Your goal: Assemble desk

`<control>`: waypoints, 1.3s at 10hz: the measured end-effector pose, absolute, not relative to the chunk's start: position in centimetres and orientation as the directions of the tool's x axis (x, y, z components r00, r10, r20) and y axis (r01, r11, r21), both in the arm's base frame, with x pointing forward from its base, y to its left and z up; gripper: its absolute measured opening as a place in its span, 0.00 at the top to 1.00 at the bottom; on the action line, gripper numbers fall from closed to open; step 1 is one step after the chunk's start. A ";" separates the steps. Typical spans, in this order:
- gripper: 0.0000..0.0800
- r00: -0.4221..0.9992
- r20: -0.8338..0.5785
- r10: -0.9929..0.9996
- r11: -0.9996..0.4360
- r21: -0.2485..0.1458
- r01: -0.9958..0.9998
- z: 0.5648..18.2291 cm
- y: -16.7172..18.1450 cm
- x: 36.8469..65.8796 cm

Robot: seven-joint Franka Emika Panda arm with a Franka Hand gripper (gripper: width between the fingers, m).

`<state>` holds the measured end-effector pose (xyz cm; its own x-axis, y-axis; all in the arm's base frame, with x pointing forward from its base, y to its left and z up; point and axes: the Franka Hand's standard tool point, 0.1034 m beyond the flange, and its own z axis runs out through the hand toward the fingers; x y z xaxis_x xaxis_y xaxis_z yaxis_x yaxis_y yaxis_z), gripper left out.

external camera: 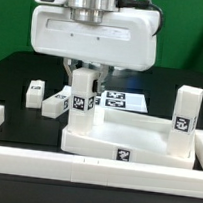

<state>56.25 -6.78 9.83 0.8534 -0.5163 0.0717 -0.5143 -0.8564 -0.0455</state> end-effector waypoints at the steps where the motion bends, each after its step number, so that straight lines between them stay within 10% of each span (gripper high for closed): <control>1: 0.63 0.829 0.080 -0.553 -0.833 -0.043 -0.552 9.9 -7.1 56.3; 4: 0.62 0.808 0.087 -0.583 -0.812 -0.047 -0.582 9.9 -7.3 56.4; 6: 0.23 0.807 0.085 -0.584 -0.812 -0.049 -0.582 10.1 -7.2 56.4; 13: 0.19 0.750 0.057 -0.659 -0.752 -0.098 -0.652 11.0 -3.2 53.9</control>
Offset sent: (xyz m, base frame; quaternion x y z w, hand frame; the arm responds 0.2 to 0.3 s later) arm 0.0000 0.0000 0.0000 0.0000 0.0000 0.0000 1.0000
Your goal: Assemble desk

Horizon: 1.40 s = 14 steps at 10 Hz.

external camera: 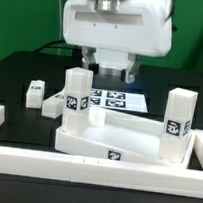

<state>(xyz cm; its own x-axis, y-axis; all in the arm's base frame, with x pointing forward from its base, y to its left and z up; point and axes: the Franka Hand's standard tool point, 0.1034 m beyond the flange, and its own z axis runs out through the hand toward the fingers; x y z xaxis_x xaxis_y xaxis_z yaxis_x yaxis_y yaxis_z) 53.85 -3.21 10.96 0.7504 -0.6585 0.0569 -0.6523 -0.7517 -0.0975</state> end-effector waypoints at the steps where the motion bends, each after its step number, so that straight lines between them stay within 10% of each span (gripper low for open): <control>1: 0.19 0.751 0.058 -0.658 -0.752 -0.099 -0.652 11.0 -3.1 53.9; 9: 0.19 0.670 0.040 -0.741 -0.670 -0.100 -0.735 10.0 -2.7 52.9; 14: 0.19 0.110 -0.078 -0.991 -0.101 -0.108 -0.989 8.1 -1.5 51.1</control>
Offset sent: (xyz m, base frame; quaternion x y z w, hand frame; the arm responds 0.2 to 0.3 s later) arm 0.0000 0.0000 0.0000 0.0000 0.0000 0.0000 1.0000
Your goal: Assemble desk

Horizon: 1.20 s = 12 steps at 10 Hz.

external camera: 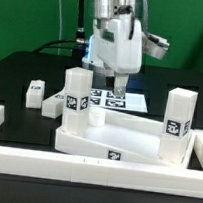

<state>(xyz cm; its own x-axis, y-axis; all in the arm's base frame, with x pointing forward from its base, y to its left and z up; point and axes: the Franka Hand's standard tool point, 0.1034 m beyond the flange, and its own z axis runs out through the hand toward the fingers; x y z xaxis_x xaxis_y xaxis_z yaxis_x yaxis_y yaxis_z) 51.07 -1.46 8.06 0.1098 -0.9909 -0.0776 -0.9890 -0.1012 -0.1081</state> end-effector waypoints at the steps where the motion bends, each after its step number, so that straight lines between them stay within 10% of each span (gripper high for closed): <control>1: 0.19 0.091 -0.078 -0.993 -0.083 -0.103 -0.991 7.8 -1.2 51.0; 9: 0.19 -0.533 -0.162 -0.830 0.541 -0.004 -0.841 5.7 -0.4 50.2; 12: 0.19 -0.515 -0.156 -0.843 0.515 0.040 -0.856 4.6 0.2 49.7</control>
Offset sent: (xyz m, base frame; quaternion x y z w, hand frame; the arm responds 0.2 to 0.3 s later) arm 0.0000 0.0000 0.0000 0.0000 0.0000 0.1938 0.9810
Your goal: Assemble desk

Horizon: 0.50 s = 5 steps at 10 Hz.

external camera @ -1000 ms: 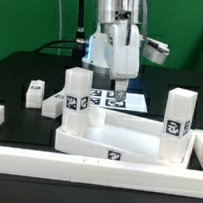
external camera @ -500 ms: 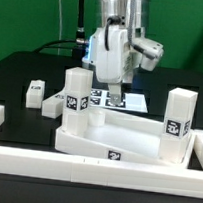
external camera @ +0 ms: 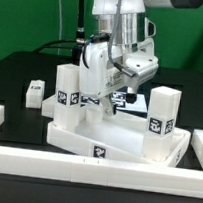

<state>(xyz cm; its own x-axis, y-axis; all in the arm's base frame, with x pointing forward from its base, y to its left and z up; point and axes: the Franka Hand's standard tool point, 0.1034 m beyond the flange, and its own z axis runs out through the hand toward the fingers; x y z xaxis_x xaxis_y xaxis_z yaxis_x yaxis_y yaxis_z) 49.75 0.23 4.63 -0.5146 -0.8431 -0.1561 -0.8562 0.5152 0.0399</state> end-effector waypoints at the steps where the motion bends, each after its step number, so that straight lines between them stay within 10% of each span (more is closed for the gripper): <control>1: 0.19 -0.505 -0.155 -0.849 0.506 0.040 -0.862 4.5 0.3 49.7; 5: 0.19 -0.496 -0.132 -0.858 0.493 0.059 -0.868 2.9 0.9 49.0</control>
Offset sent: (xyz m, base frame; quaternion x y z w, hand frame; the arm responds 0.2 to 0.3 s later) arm -0.0015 0.0046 -0.0139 -0.0084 0.0246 0.0031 0.9997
